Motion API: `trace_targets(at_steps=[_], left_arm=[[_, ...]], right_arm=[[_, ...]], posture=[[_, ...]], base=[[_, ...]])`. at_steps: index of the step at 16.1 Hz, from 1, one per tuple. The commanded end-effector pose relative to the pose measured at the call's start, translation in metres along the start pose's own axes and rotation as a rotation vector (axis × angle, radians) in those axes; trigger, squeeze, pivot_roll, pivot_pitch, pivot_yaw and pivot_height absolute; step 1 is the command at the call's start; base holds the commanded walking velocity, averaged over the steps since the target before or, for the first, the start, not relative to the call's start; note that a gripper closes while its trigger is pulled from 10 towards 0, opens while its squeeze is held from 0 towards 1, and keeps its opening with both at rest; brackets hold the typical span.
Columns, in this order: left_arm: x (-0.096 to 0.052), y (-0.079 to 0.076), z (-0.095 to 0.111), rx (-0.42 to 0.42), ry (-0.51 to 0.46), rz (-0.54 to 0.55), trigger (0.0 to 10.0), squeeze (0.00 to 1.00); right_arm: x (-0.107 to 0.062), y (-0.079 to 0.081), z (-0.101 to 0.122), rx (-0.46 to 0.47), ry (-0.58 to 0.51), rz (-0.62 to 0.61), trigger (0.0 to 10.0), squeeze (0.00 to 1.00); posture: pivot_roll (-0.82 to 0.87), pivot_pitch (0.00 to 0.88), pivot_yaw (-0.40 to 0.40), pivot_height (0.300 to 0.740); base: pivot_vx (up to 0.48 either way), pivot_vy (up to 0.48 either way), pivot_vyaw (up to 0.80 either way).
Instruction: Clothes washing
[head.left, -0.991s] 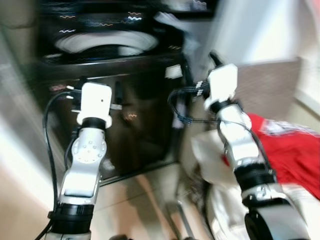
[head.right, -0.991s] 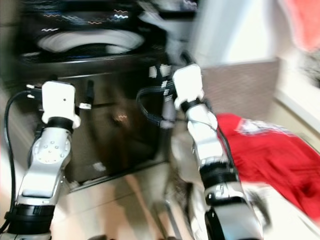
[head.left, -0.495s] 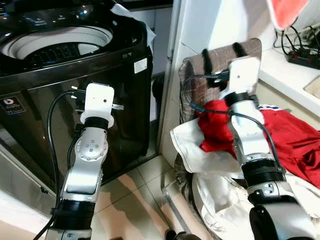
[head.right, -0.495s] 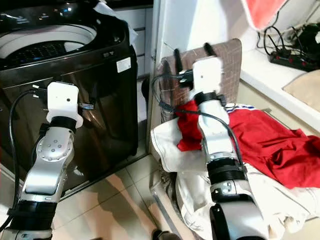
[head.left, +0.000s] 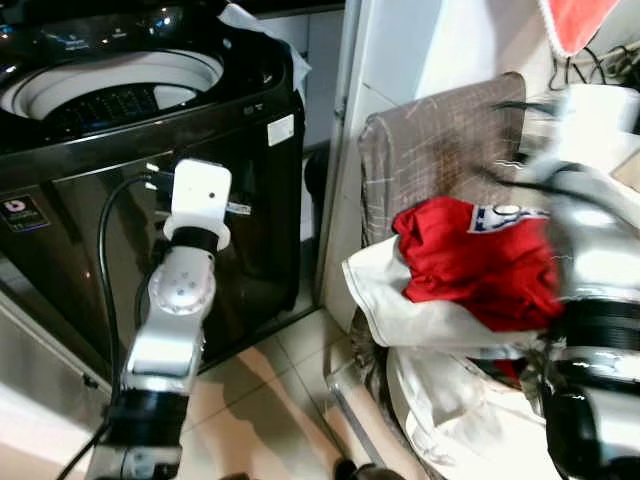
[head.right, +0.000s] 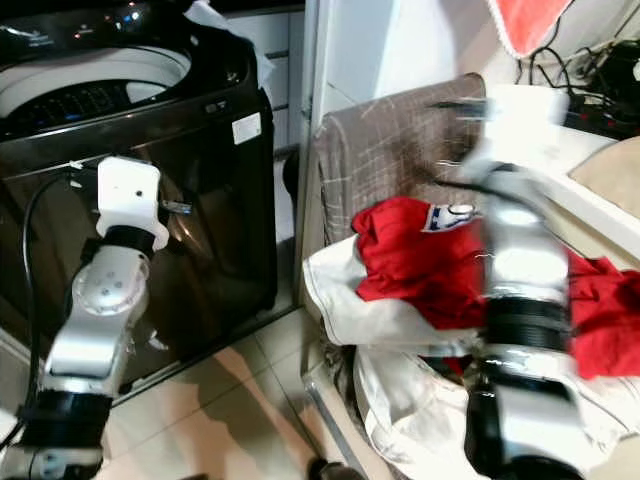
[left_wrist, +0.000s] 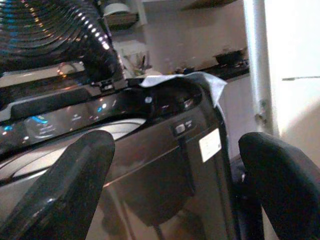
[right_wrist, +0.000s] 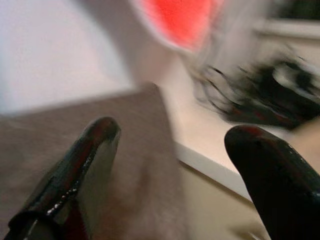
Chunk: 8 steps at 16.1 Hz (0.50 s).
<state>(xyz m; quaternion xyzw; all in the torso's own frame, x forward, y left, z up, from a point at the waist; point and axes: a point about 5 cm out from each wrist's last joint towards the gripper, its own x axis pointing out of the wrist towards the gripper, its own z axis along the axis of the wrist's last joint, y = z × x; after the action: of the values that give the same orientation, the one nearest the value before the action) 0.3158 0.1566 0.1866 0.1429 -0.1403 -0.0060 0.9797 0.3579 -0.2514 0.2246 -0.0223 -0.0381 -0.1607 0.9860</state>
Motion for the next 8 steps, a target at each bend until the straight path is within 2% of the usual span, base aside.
trace_targets(at_steps=[1,2,4,5,6,8], left_arm=[[0.004,-0.004,0.004,-0.014,-0.022,-0.046,10.0,0.0],[0.011,-0.009,0.009,-0.097,-0.044,-0.193,10.0,0.0],[0.025,-0.009,0.017,-0.148,-0.07,-0.361,10.0,0.0],[0.031,-0.009,0.02,-0.161,-0.074,-0.4,10.0,0.0],[0.035,-0.012,0.021,-0.148,-0.08,-0.42,10.0,0.0],[0.04,-0.02,0.022,-0.169,-0.087,-0.468,10.0,0.0]], right_arm=[[-0.003,-0.002,-0.005,-0.006,0.031,-0.041,10.0,0.0],[-0.016,-0.011,-0.016,-0.026,0.042,-0.144,10.0,0.0],[-0.041,0.004,-0.02,-0.017,0.073,-0.098,10.0,0.0],[-0.051,0.014,-0.014,-0.01,0.123,-0.016,10.0,0.0],[-0.055,0.012,-0.001,-0.002,0.154,0.055,10.0,0.0],[-0.053,-0.01,0.012,0.028,0.207,0.041,10.0,0.0]], posture=[[-0.07,0.0,0.009,0.74],[-0.1,0.0,0.023,0.74],[-0.14,0.005,0.059,0.74],[-0.16,0.008,0.075,0.74],[-0.18,0.012,0.087,0.74],[-0.24,0.024,0.116,0.74]], base=[[0.0,0.0,0.0],[0.0,0.0,0.0],[0.0,0.0,0.0],[0.0,0.0,0.0],[0.0,0.0,0.0],[0.0,0.0,0.0]])
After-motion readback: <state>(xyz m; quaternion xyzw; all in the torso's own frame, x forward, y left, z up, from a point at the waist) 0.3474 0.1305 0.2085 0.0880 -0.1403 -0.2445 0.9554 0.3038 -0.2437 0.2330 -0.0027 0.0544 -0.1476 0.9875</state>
